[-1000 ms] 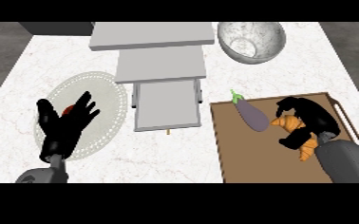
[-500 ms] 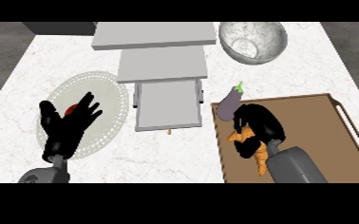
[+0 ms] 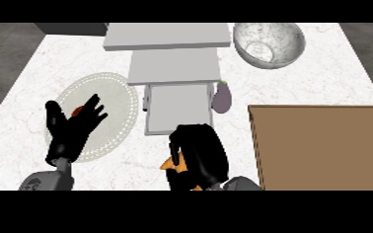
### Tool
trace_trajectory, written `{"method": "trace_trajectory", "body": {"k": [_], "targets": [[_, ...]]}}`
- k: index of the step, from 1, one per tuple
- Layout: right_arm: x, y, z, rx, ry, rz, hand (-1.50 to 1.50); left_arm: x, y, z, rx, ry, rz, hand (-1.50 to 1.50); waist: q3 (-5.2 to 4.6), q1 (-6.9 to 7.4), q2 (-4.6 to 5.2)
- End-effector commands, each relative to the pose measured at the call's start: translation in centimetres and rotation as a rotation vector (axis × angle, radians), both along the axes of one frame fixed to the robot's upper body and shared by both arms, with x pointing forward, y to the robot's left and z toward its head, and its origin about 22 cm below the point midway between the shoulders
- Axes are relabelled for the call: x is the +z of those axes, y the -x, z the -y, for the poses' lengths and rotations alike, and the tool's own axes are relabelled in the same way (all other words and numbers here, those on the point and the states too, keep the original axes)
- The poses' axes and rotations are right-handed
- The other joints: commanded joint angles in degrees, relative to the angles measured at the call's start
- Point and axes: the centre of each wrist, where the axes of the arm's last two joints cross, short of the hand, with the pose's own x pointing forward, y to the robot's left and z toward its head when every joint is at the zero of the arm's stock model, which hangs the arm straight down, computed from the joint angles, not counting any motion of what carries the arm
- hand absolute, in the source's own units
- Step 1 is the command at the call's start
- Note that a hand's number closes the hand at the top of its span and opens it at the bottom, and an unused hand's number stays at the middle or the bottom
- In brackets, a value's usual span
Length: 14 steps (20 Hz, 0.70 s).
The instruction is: Pick the croissant from the tray and place it in the tiered shelf
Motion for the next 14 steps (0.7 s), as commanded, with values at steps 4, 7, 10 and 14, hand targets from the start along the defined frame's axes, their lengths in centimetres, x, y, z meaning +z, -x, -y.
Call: {"method": "trace_trajectory", "body": {"k": [4,7,10,14], "targets": [[7.7,5.3,-3.8,-0.105,-0.118,0.219,1.50,-0.1,-0.2,0.0,0.020,0.009,-0.031,0.00,-0.06,-1.25,-0.36],[11.4,5.5,-4.0,-0.186,-0.109,0.270,1.50,-0.2,0.7,-0.4,0.042,-0.018,-0.045,0.00,-0.03,-0.69,-0.20],[13.7,6.7,-3.6,-0.201,-0.117,0.284,1.50,-0.8,0.4,-0.9,0.032,0.002,-0.045,0.00,-0.13,-1.83,-0.15],[16.6,4.6,-4.1,-0.280,-0.112,0.330,1.50,0.4,-0.1,-1.7,0.033,-0.036,-0.009,0.00,-0.08,-1.39,0.12]]}}
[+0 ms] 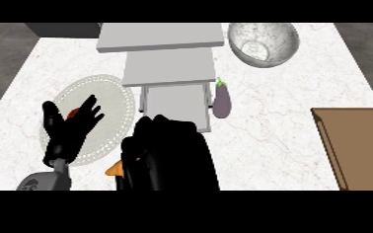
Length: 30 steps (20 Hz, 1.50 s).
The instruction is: Pick the croissant from the tray and place it in the tiered shelf
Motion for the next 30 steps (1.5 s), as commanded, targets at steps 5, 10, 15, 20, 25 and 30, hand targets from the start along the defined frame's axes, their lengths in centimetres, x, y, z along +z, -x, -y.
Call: {"method": "trace_trajectory", "body": {"k": [5,10,15,20,25,30], "targets": [[7.1,-2.1,-0.8,-0.233,-0.081,-0.065,1.50,-1.1,1.0,0.9,0.006,0.000,-0.025,0.00,-0.09,0.39,0.24],[11.2,-4.2,-1.3,-0.260,-0.115,-0.042,1.50,-0.2,0.3,-0.2,0.026,-0.007,-0.023,0.00,0.02,0.10,0.64],[14.9,-7.3,-2.1,-0.272,-0.103,-0.064,1.50,-0.4,0.6,0.1,0.029,-0.013,-0.005,0.00,0.02,0.51,0.91],[15.4,-10.1,-1.9,-0.228,-0.033,-0.099,1.50,-1.5,1.7,1.2,0.029,-0.011,-0.015,0.00,0.11,-0.15,1.09],[14.7,-15.1,-1.8,-0.214,0.026,-0.098,1.50,-0.2,1.0,0.4,0.030,0.018,-0.011,0.00,0.11,0.35,1.37],[14.6,-15.9,-0.5,-0.238,0.056,-0.098,1.50,-0.3,0.4,-0.2,0.042,-0.015,-0.011,0.00,0.15,-0.44,1.22]]}}
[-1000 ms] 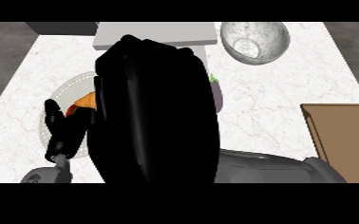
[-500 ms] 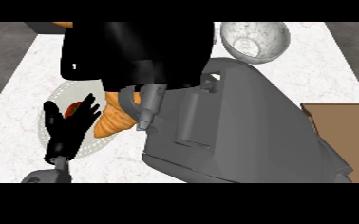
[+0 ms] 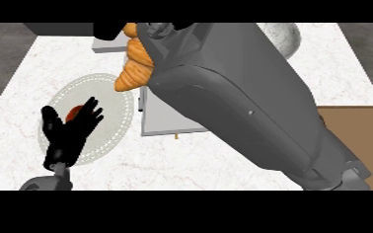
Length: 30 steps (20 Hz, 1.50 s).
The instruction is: Pick the croissant from the tray and place it in the tiered shelf
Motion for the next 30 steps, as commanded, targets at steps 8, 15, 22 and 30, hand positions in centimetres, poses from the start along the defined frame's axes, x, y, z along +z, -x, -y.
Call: {"method": "trace_trajectory", "body": {"k": [8,15,22,30], "targets": [[-4.2,-3.3,-0.7,-0.076,0.032,-0.038,1.50,-1.7,0.1,-1.0,0.033,-0.018,-0.038,0.00,-0.07,0.07,0.17],[-2.7,-6.5,2.3,0.000,-0.004,0.014,1.50,-0.7,0.0,-0.6,0.025,-0.020,-0.016,0.00,-0.03,-0.06,0.15],[-4.3,-5.7,0.2,-0.018,0.091,-0.012,1.50,0.3,-0.1,-1.2,0.025,-0.017,-0.028,0.00,-0.03,-0.16,0.02],[-2.1,-5.7,1.8,-0.094,-0.291,0.029,-1.50,-1.2,0.4,-0.4,0.009,-0.008,-0.007,0.00,-0.04,0.01,0.06]]}}
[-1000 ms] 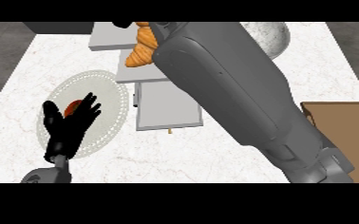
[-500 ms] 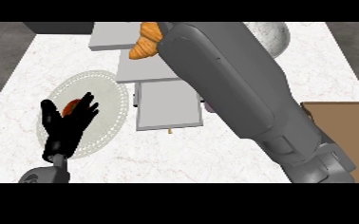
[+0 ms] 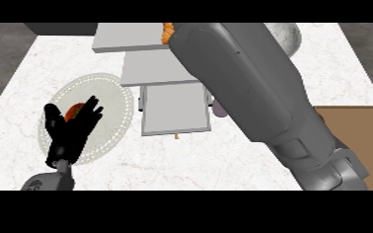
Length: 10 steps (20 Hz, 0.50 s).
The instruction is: Pick the croissant from the tray and place it in the tiered shelf
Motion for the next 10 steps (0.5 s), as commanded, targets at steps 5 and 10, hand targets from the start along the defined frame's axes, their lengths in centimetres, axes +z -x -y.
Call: {"method": "trace_trajectory", "body": {"k": [5,10], "targets": [[1.0,-0.1,1.9,0.007,-0.322,0.032,-1.50,-0.6,0.6,1.3,-0.016,0.017,-0.010,0.00,-0.01,0.29,0.05],[2.1,0.4,3.1,0.017,-0.508,0.041,-1.50,-0.3,-0.5,0.4,0.016,-0.009,-0.010,0.00,-0.02,-0.48,-0.06]]}}
